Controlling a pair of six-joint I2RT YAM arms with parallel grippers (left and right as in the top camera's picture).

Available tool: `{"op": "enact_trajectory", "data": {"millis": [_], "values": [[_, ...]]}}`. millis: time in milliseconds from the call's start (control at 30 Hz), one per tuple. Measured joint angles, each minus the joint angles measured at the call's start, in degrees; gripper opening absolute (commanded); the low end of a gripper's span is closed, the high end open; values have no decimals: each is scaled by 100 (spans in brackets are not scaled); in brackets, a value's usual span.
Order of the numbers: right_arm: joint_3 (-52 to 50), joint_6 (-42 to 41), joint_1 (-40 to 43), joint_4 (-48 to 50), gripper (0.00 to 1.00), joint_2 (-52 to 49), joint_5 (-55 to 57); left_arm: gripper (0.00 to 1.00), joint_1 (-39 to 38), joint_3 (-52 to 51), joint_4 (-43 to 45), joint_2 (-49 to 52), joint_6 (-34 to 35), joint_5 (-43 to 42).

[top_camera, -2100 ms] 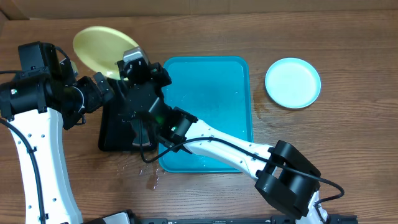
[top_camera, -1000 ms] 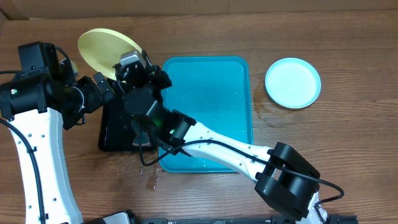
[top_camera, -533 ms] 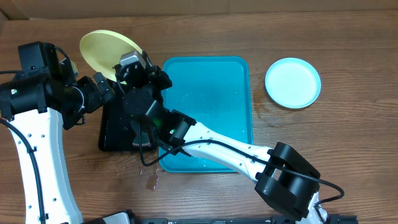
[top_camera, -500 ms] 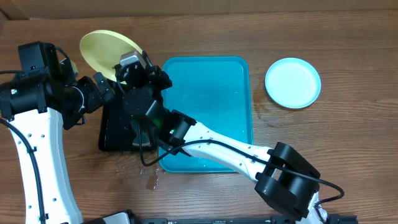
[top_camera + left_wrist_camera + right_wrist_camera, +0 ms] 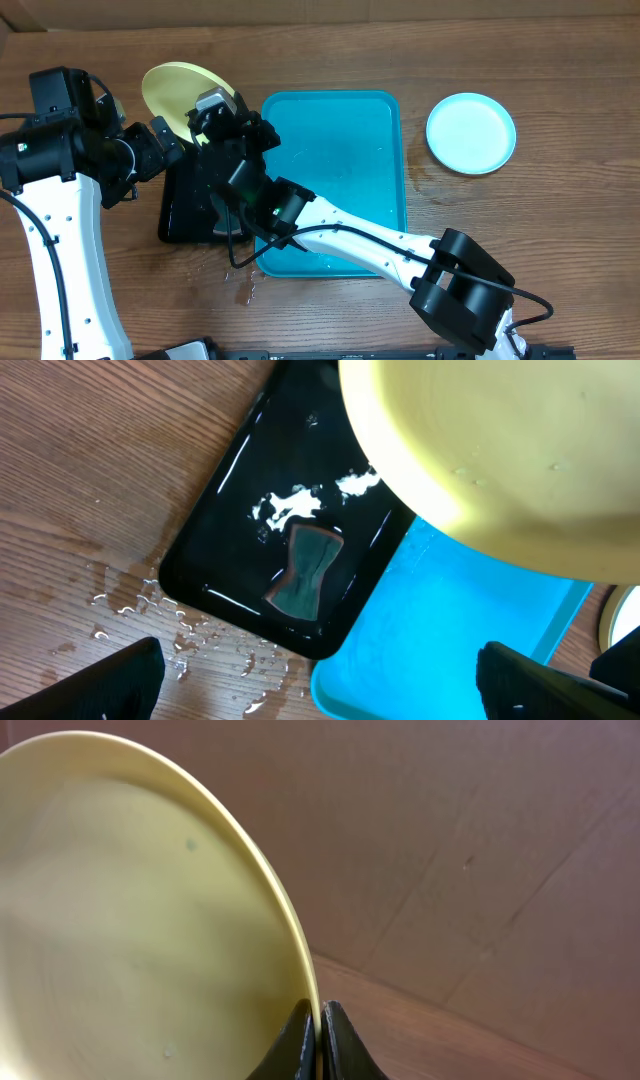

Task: Clean dirty plates on tray and stack at the side
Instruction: 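Hold the yellow plate tilted over the black tray to drain it, then carry the yellow plate right and lower it onto the light-blue plate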

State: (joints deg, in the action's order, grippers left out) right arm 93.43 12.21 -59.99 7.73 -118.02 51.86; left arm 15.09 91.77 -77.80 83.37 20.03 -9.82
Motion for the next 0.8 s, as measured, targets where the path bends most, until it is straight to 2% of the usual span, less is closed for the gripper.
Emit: {"op": "enact_trajectory", "data": {"millis": [233, 500, 800], "values": [[2, -216, 0, -319, 4, 0, 0, 100, 0, 0, 0, 0, 0, 0], [11, -1569, 24, -1792, 4, 2, -271, 100, 0, 0, 0, 0, 0, 2], [11, -2614, 308, -2122, 4, 2, -861, 100, 0, 0, 0, 0, 0, 0]]}}
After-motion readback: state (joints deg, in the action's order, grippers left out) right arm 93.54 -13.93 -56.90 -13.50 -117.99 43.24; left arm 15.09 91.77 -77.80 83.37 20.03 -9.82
